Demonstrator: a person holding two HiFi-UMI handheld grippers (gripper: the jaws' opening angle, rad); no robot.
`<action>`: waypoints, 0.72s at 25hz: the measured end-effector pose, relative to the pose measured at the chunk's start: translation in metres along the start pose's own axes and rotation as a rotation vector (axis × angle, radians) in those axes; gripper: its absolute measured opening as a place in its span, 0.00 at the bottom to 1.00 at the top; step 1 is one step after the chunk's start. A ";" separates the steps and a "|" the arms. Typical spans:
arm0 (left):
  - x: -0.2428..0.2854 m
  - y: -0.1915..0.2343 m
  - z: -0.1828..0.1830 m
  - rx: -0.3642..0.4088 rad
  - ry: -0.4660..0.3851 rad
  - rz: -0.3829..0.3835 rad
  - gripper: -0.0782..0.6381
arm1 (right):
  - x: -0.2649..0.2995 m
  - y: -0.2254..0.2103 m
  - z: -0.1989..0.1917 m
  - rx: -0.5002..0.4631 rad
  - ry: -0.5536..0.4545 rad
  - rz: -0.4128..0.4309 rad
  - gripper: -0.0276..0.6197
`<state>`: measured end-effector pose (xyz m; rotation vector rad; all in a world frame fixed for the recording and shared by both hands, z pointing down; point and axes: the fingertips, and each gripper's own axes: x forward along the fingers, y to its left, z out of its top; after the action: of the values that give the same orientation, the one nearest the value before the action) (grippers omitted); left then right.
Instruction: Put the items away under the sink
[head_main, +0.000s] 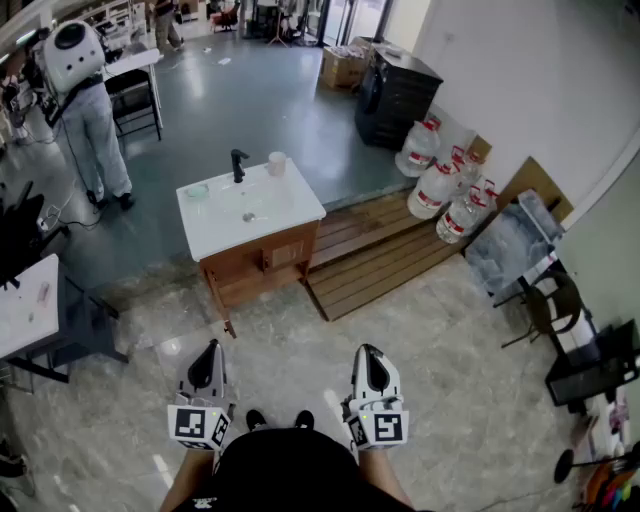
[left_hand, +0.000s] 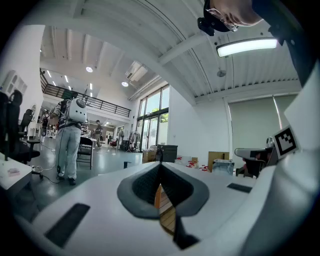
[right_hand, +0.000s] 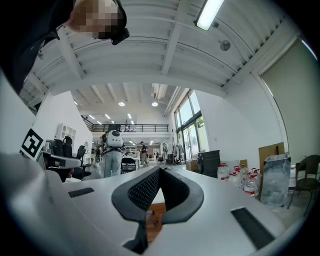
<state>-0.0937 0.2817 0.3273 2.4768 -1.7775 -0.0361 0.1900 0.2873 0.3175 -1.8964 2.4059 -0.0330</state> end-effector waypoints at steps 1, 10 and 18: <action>0.000 0.000 -0.001 0.000 0.001 0.000 0.12 | 0.001 0.000 0.003 0.003 -0.001 -0.009 0.06; -0.001 -0.001 0.000 -0.006 0.011 0.001 0.12 | 0.000 0.001 -0.002 0.015 0.004 -0.012 0.06; -0.002 0.003 -0.005 -0.004 0.007 0.002 0.12 | 0.001 0.005 -0.004 0.002 -0.021 0.006 0.06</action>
<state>-0.0966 0.2830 0.3321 2.4686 -1.7754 -0.0306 0.1849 0.2874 0.3207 -1.8787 2.3975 -0.0147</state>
